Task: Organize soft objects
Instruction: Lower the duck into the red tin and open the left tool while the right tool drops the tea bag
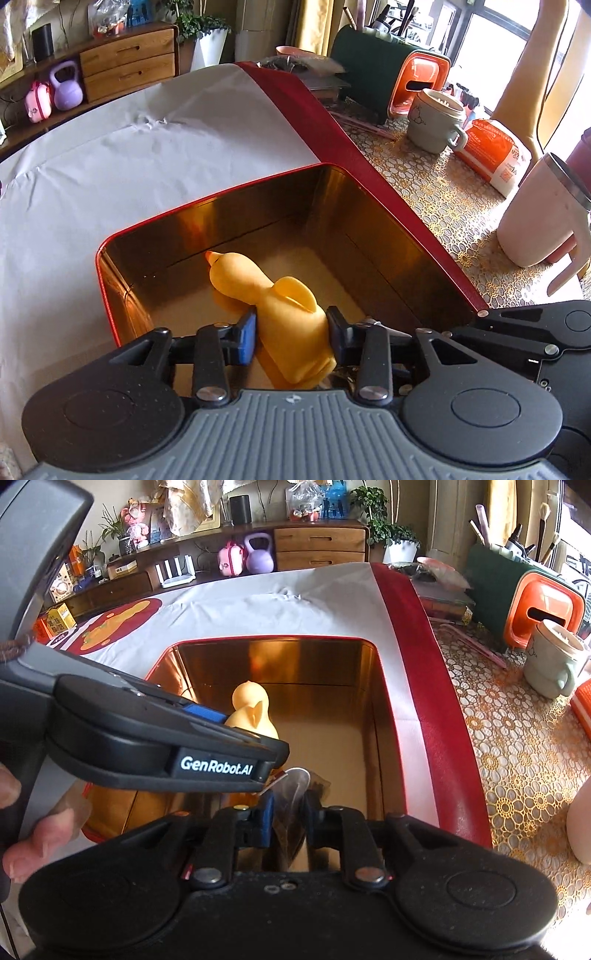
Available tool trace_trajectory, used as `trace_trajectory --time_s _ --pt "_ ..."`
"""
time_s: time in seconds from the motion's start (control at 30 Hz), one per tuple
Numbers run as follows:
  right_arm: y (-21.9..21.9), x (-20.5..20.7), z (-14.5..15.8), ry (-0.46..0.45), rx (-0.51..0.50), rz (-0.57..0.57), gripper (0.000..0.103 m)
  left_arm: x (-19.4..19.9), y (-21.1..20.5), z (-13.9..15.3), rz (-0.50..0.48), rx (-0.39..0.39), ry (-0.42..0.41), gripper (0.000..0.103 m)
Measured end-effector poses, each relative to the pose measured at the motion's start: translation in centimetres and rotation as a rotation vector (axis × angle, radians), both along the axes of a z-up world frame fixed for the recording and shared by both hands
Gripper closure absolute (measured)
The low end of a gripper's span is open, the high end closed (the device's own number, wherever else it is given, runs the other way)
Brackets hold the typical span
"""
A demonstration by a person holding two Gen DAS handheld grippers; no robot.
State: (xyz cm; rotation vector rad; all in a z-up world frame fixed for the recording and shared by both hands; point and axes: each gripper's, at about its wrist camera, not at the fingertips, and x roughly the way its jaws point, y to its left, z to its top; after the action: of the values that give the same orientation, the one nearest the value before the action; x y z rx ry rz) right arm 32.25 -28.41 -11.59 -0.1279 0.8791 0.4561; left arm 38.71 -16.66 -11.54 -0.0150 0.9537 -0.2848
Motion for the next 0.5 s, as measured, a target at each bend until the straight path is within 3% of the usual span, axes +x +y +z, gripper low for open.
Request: trace_trajectory --time_s 0.1,0.5 --pt "0.0 -0.2 0.1 -0.005 0.001 -0.001 0.083 -0.4 0.1 0.3 0.005 0.007 -0.014 0.045" --pt "-0.8 -1.5 1.5 -0.03 0.012 -0.035 0.067 -3.0 0.8 2.9 0.028 0.019 -0.087 0.044"
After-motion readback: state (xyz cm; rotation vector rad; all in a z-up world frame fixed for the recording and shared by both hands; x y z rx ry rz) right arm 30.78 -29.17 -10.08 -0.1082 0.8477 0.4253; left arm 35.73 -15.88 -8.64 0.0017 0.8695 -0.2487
